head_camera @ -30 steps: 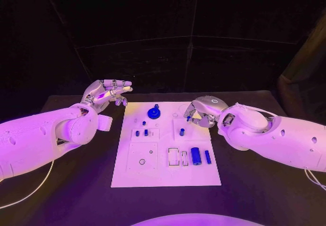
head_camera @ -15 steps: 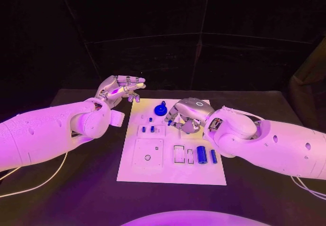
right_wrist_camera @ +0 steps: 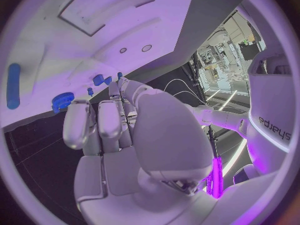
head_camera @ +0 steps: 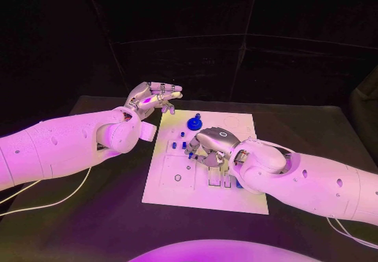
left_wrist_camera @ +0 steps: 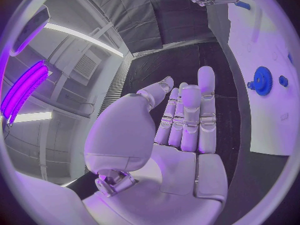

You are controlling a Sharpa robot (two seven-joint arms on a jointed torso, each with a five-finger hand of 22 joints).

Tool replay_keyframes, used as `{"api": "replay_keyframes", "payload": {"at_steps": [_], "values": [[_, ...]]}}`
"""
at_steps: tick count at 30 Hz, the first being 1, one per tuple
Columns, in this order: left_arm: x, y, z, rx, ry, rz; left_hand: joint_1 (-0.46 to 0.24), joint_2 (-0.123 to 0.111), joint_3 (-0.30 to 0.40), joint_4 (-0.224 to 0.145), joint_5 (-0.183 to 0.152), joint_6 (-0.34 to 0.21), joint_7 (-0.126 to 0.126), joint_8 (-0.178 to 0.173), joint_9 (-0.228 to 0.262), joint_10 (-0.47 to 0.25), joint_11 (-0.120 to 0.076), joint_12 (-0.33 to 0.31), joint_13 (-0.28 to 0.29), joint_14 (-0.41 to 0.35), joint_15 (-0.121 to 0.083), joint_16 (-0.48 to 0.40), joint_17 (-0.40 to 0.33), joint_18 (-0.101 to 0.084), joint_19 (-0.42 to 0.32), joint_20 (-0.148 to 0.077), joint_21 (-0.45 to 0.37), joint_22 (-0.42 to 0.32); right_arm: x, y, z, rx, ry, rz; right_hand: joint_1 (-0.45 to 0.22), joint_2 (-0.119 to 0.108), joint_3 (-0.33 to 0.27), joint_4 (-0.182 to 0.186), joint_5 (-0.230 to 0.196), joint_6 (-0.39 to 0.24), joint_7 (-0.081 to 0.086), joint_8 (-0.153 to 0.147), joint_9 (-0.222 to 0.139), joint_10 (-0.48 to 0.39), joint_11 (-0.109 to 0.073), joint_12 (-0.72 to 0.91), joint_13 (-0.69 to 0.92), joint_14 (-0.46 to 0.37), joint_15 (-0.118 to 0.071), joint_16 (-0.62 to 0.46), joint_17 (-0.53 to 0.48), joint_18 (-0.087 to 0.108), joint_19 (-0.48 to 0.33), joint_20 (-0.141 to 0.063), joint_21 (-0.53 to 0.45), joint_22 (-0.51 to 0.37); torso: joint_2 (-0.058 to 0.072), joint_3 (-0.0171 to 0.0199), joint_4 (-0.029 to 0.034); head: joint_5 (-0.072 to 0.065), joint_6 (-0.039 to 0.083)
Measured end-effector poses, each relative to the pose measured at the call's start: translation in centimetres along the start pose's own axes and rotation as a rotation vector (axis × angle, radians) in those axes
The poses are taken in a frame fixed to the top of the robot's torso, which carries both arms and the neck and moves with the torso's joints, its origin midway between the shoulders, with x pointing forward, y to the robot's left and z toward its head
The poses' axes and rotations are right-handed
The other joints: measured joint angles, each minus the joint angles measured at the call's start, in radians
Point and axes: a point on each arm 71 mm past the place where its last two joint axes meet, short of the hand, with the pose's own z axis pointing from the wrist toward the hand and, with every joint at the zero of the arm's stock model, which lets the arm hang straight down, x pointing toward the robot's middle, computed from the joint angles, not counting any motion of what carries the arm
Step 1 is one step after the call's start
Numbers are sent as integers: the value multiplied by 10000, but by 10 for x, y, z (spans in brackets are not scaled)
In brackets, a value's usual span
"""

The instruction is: Assemble the parts on the task board

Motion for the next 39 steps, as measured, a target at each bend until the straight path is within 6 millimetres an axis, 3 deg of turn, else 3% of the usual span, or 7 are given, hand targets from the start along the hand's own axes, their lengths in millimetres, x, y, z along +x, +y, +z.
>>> {"api": "replay_keyframes", "payload": {"at_steps": [14, 39], "values": [[3, 0, 2, -26, 45, -14, 0, 0, 0, 0, 0, 0, 0, 0, 1, 0, 0, 0, 0, -35, 36, 0, 0, -4, 0, 0, 0, 1, 14, 4, 3, -114, 568, 26, -50, 3, 12, -13, 0, -2, -1, -2, -4, -1, 1, 0, 0, 0, 0, 0, 0, 0, 0, 1, 0, 20, 3, 6, -11, 181, -141], [2, 1, 2, -62, 45, -15, 0, 0, 0, 0, 0, 0, 0, 0, 2, 0, 0, 0, 0, -35, 36, 0, 2, -4, 0, 0, 0, 2, 25, 3, 6, -83, 1219, -439, -116, -14, 37, -41, 0, 18, 19, -25, 2, -1, 1, 1, -3, 0, 0, 0, 2, 0, -1, 0, -1, 18, -10, 2, -20, 264, -231]]}}
